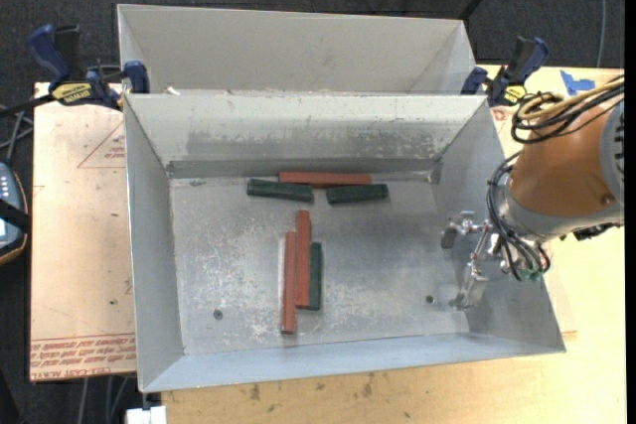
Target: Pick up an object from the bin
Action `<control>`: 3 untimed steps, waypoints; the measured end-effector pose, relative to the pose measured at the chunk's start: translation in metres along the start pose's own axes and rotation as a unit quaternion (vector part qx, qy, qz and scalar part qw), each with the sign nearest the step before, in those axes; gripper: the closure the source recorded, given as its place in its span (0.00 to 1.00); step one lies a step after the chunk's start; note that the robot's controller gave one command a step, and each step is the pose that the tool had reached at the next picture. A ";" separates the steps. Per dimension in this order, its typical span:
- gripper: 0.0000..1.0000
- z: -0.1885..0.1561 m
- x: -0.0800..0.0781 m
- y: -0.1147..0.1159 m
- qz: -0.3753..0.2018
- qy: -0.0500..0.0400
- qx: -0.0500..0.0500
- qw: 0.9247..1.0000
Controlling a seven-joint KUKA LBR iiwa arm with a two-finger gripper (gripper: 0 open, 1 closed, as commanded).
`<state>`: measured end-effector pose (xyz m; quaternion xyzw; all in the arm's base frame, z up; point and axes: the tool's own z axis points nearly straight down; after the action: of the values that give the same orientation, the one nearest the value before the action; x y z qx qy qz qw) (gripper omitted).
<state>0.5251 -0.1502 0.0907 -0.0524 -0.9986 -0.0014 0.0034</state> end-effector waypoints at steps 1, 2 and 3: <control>0.00 0.007 -0.050 0.042 0.016 -0.007 0.001 1.000; 0.00 -0.017 -0.080 0.070 -0.016 -0.003 0.001 1.000; 0.00 -0.042 -0.088 0.084 0.040 -0.006 0.000 0.999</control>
Offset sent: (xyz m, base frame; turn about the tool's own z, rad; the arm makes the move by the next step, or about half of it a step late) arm 0.1018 0.0699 0.0349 -0.0570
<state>0.6220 -0.0762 0.1322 -0.0922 -0.9957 -0.0006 -0.0025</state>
